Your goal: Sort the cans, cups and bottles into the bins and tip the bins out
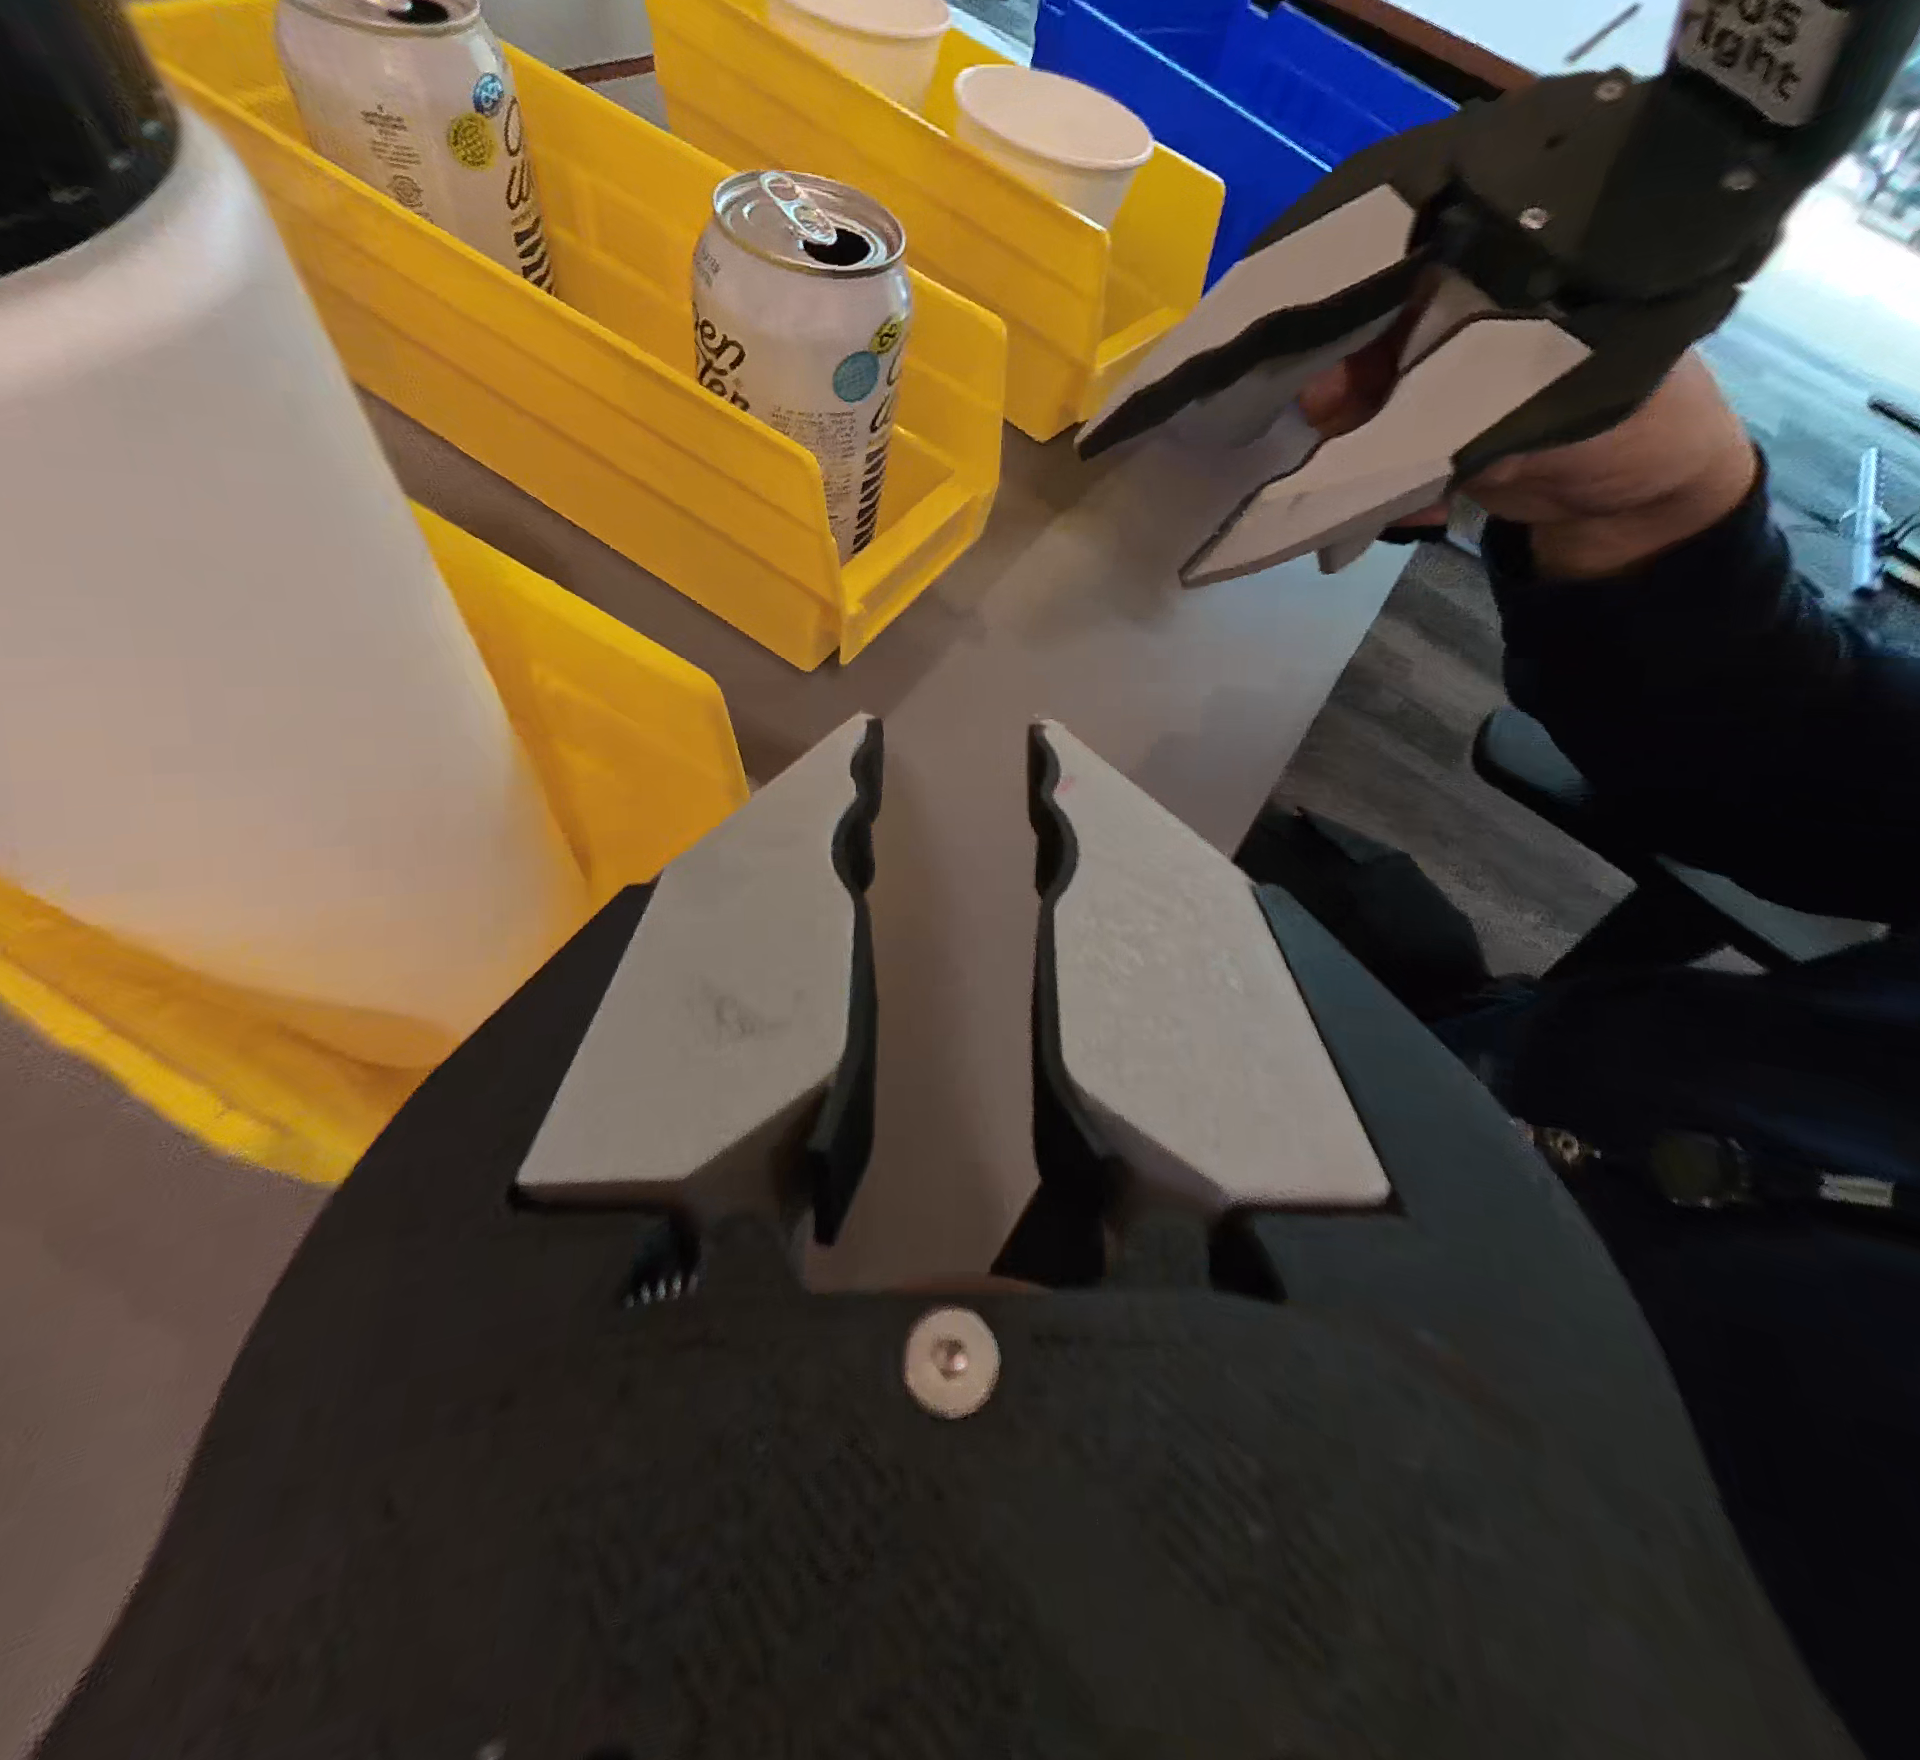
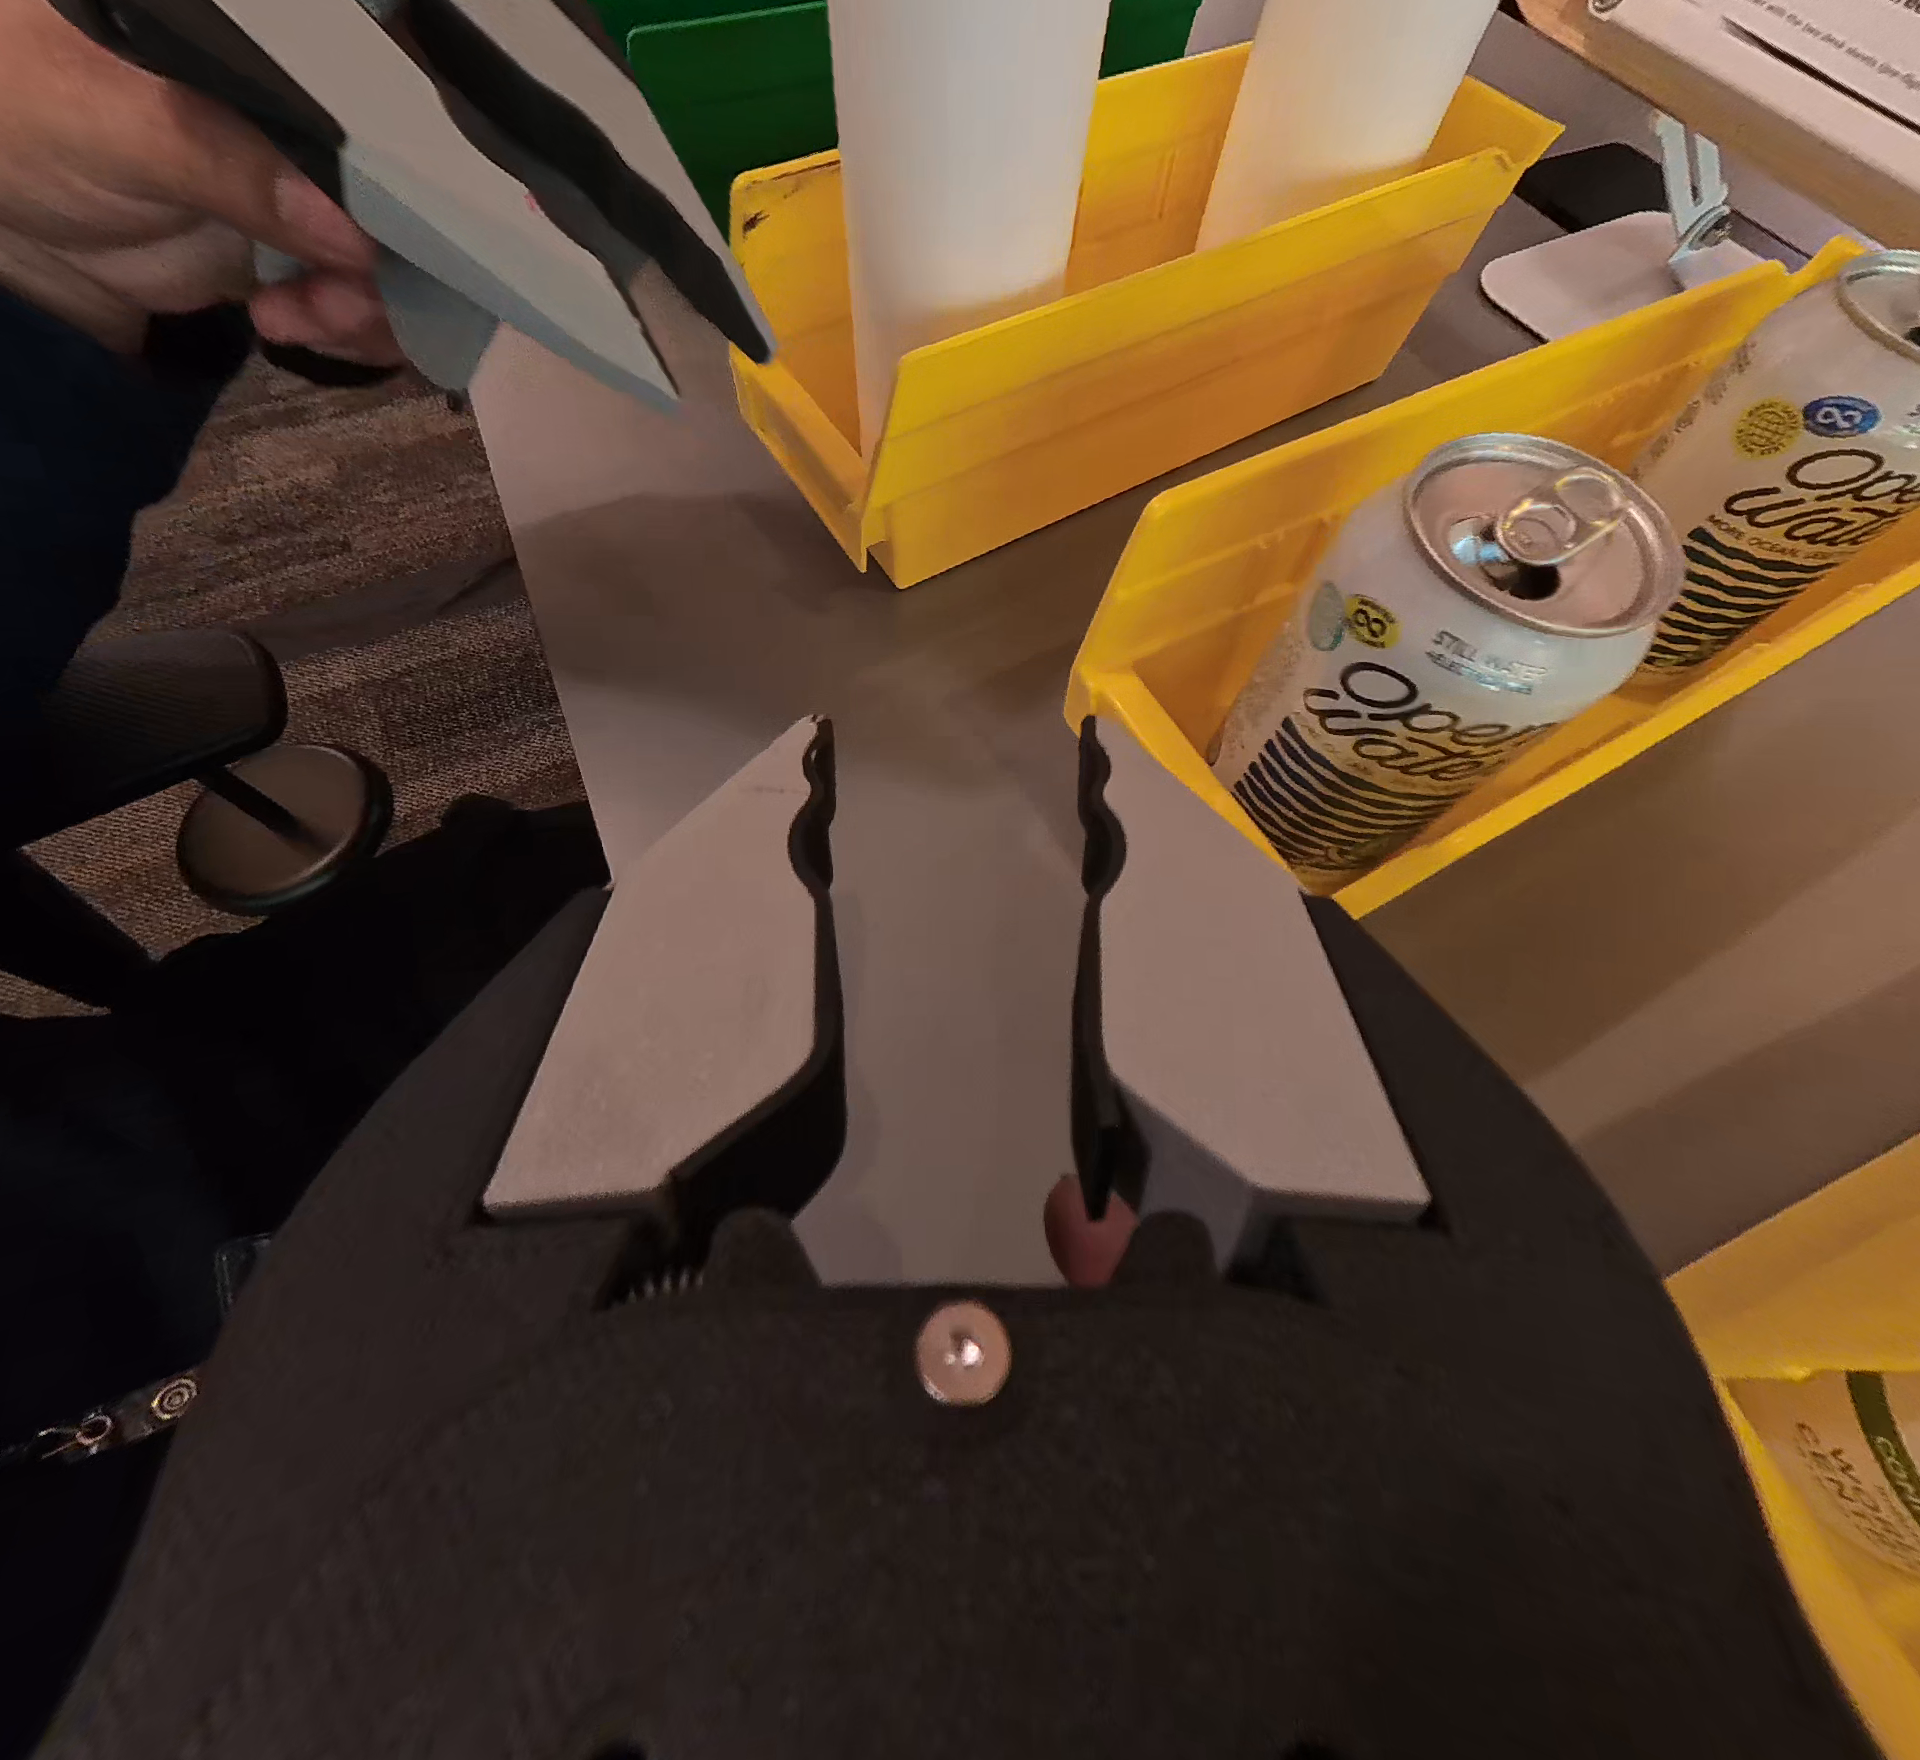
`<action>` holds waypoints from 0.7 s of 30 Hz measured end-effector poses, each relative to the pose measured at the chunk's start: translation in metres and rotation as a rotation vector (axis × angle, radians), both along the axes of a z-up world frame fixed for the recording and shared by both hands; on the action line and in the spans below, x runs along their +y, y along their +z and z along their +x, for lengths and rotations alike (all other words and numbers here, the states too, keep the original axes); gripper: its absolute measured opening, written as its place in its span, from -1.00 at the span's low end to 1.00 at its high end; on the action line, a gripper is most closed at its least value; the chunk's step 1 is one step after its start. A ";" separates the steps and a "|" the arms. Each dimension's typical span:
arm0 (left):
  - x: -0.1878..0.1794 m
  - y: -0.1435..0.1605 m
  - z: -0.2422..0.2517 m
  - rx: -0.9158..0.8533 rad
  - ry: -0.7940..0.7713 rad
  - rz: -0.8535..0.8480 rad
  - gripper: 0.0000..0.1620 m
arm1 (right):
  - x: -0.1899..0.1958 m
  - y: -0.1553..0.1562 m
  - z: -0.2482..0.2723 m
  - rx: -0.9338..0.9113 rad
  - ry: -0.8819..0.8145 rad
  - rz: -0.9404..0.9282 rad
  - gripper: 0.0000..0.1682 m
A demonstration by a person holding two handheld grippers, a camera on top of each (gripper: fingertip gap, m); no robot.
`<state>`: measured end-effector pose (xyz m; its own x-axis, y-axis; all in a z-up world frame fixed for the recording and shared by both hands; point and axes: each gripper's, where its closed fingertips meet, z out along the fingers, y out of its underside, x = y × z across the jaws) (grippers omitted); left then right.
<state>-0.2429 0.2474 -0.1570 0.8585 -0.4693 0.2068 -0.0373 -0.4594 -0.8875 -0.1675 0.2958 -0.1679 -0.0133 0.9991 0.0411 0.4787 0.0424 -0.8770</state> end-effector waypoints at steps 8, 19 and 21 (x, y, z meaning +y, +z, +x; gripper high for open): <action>-0.025 0.007 -0.082 0.330 0.247 0.032 -0.65 | -0.024 -0.009 -0.011 -0.016 0.061 -0.037 -0.41; -0.025 -0.029 -0.098 0.294 0.259 -0.131 -0.60 | -0.032 -0.026 -0.091 0.202 -0.233 -0.244 -0.28; -0.028 -0.026 -0.099 0.300 0.259 -0.118 -0.59 | -0.021 -0.034 -0.106 0.210 -0.307 -0.268 -0.29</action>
<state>-0.3416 0.2190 -0.1828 0.9756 -0.2174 -0.0310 -0.1557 -0.5857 -0.7954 -0.2739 0.2743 -0.2015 0.2658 0.9312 -0.2494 0.2445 -0.3153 -0.9170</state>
